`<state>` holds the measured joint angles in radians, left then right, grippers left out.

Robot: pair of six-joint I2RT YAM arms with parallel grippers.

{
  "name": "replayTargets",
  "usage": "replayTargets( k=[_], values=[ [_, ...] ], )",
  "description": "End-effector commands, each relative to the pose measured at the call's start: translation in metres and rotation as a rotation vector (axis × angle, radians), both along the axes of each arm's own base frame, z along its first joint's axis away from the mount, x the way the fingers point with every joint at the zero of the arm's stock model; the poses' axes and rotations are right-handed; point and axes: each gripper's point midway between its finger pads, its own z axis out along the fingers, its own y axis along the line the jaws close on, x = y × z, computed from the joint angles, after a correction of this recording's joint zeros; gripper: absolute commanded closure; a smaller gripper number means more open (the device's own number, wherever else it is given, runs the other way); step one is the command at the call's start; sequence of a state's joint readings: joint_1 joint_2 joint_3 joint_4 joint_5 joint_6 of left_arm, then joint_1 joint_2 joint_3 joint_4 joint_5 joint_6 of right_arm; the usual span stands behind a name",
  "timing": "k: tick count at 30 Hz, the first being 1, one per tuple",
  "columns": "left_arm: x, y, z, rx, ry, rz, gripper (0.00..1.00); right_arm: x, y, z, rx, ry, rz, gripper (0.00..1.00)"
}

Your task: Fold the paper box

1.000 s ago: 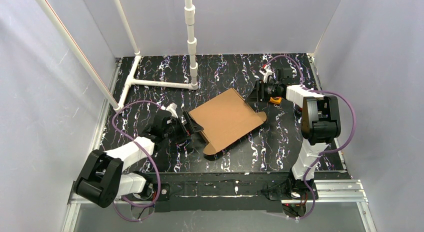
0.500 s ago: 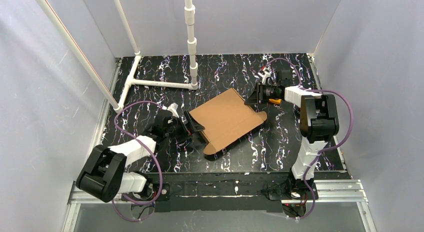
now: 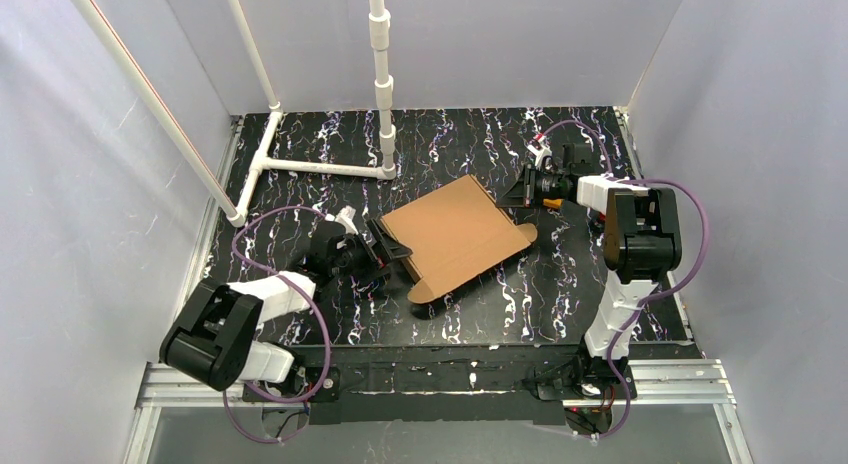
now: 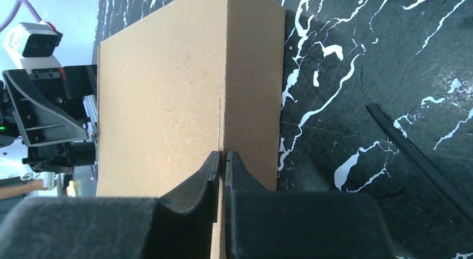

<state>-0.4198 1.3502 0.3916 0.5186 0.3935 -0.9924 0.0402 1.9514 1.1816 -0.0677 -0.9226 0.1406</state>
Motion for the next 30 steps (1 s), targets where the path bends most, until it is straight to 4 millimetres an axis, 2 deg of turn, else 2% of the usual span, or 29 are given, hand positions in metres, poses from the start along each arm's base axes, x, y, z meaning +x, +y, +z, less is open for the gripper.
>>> replayTargets(
  k=[1, 10, 13, 16, 19, 21, 22, 24, 25, 30],
  values=[
    [0.007, -0.002, 0.008, -0.056, -0.017, 0.028, 0.02, -0.002, -0.015, -0.038, -0.053, 0.089, -0.052, 0.94],
    [0.025, -0.016, 0.016, -0.192, -0.031, 0.063, 0.02, -0.002, -0.017, -0.041, -0.054, 0.098, -0.055, 0.95],
    [0.038, -0.023, 0.022, -0.251, -0.044, 0.079, 0.02, -0.003, -0.016, -0.04, -0.046, 0.101, -0.05, 0.95],
    [0.05, -0.026, 0.035, -0.362, -0.071, 0.126, 0.16, -0.003, -0.015, -0.042, -0.039, 0.105, -0.046, 0.95],
    [0.052, -0.026, 0.036, -0.411, -0.068, 0.148, 0.3, -0.003, -0.015, -0.04, -0.038, 0.101, -0.044, 0.94],
    [0.053, -0.026, 0.039, -0.415, -0.082, 0.148, 0.44, -0.002, -0.015, -0.039, -0.037, 0.094, -0.04, 0.93],
    [0.053, -0.027, 0.042, -0.415, -0.091, 0.142, 0.58, -0.003, -0.014, -0.036, -0.033, 0.086, -0.028, 0.91],
    [0.053, -0.028, 0.042, -0.415, -0.095, 0.135, 0.65, -0.002, -0.013, -0.03, -0.028, 0.068, -0.014, 0.88],
    [0.053, -0.027, 0.042, -0.414, -0.096, 0.134, 0.69, -0.001, -0.013, -0.025, -0.028, 0.047, -0.003, 0.81],
    [0.05, -0.027, 0.043, -0.412, -0.098, 0.129, 0.76, -0.001, -0.012, 0.009, -0.035, -0.057, 0.07, 0.49]
  ],
)
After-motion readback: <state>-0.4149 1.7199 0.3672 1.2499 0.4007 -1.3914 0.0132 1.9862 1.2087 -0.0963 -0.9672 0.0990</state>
